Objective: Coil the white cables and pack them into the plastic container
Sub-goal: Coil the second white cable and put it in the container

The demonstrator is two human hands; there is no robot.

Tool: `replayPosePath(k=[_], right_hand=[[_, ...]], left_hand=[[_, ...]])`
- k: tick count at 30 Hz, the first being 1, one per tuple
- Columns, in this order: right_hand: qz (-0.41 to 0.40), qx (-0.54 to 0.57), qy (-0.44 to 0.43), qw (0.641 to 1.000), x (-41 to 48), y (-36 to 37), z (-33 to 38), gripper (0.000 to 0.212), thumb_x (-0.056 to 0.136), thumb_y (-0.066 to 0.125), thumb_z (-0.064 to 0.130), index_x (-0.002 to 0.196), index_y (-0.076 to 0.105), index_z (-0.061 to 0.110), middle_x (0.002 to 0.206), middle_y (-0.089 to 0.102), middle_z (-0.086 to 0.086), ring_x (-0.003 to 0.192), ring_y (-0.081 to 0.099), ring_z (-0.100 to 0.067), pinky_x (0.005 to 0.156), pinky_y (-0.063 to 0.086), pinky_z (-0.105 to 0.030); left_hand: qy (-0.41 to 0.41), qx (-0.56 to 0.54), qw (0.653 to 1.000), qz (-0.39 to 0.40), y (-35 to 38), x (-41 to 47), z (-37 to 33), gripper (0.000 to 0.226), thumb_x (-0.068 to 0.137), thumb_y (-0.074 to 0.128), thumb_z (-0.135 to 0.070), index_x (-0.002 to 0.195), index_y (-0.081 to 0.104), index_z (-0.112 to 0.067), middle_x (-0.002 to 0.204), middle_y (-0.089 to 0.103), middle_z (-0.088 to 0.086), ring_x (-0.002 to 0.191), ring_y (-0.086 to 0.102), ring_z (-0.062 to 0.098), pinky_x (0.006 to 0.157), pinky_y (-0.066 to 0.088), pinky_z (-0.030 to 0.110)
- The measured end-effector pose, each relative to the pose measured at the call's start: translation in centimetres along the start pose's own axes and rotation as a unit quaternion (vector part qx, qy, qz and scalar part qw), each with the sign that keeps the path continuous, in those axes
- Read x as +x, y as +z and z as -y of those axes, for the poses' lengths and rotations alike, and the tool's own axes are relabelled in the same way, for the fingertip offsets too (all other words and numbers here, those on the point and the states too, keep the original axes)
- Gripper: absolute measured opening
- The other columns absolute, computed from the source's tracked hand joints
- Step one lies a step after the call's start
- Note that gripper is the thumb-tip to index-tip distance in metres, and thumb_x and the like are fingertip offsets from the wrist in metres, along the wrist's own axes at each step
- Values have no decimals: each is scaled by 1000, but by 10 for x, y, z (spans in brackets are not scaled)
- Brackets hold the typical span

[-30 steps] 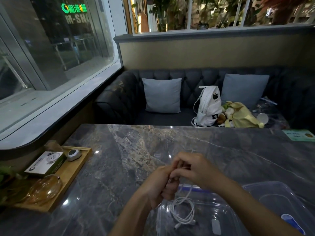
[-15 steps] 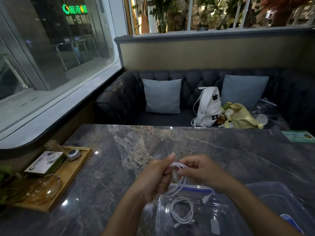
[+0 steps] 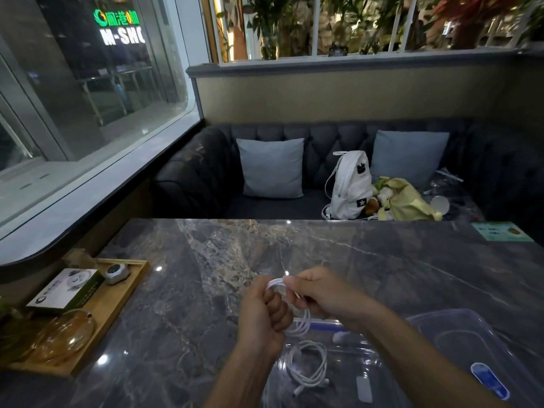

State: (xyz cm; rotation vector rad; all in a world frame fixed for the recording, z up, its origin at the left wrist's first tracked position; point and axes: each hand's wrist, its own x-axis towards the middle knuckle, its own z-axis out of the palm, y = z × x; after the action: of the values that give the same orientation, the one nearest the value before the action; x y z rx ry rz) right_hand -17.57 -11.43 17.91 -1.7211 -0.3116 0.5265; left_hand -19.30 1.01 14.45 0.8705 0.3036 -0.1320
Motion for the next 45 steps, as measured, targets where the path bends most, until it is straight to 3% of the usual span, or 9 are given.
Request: replayPosePath(k=[3, 7, 13, 19, 23, 28, 33, 37, 45], right_hand=[[-45, -28, -12, 999, 1, 1, 1, 40, 93, 47, 28, 54, 52, 21, 38, 45, 12, 32, 35, 1, 35, 27, -6], [-43, -36, -16, 998, -4, -4, -1, 41, 94, 45, 20, 54, 52, 19, 35, 48, 14, 31, 38, 3, 36, 29, -5], [-80, -45, -65, 994, 2, -1, -2, 37, 93, 48, 22, 56, 55, 18, 39, 45, 11, 33, 36, 2, 37, 29, -6], [-57, -57, -40, 996, -2, -13, -18, 21, 91, 52, 19, 79, 68, 21, 60, 58, 11, 54, 49, -1, 50, 40, -11], [-67, -172, -9, 983, -5, -28, -20, 29, 88, 56, 17, 62, 64, 26, 63, 58, 11, 58, 52, 1, 55, 39, -5], [37, -297, 58, 952, -12, -42, -23, 29, 88, 56, 25, 60, 57, 26, 58, 50, 10, 52, 43, -4, 54, 36, -21], [72, -74, 43, 994, -20, -42, -18, 25, 91, 51, 12, 68, 60, 12, 48, 59, 4, 42, 50, -8, 45, 42, -17], [58, 151, -32, 986, -17, -34, -5, 14, 82, 55, 13, 74, 61, 4, 58, 64, -3, 45, 55, -10, 40, 45, -18], [-23, 50, -60, 997, -6, -17, -7, 19, 89, 53, 7, 73, 63, 2, 53, 66, 1, 40, 55, -8, 37, 43, -16]], left_hand=[[-39, 95, 992, 67, -7, 5, -11, 45, 82, 44, -20, 38, 34, -21, 30, 28, -6, 27, 22, 6, 33, 20, 19], [-38, 339, 931, 127, -12, 13, -32, 52, 92, 42, -32, 45, 59, -18, 43, 51, -3, 42, 46, 11, 50, 41, 21], [-113, 116, 972, 170, -2, 9, -25, 43, 81, 55, -36, 49, 31, -23, 37, 24, -11, 28, 19, 2, 29, 19, 12], [54, 213, 973, 73, -1, 12, -19, 50, 93, 49, -22, 44, 41, -23, 36, 29, -9, 28, 22, 5, 32, 19, 11], [108, 189, 975, 41, -7, 21, -23, 53, 95, 46, -16, 43, 38, -24, 34, 29, -9, 26, 22, 5, 32, 18, 10], [131, 215, 968, 3, -13, 29, -17, 56, 93, 46, -14, 39, 36, -23, 34, 28, -8, 26, 21, 7, 33, 18, 12], [145, 234, 961, -29, -25, 37, -17, 56, 92, 46, -13, 38, 36, -23, 33, 29, -9, 26, 22, 7, 32, 19, 13], [127, 246, 960, -38, -24, 36, -8, 55, 91, 44, -11, 38, 37, -21, 31, 29, -8, 25, 22, 7, 33, 19, 11], [114, 262, 956, -64, -17, 31, 5, 45, 88, 44, -8, 45, 38, -19, 34, 30, -5, 29, 24, 9, 34, 20, 14]])
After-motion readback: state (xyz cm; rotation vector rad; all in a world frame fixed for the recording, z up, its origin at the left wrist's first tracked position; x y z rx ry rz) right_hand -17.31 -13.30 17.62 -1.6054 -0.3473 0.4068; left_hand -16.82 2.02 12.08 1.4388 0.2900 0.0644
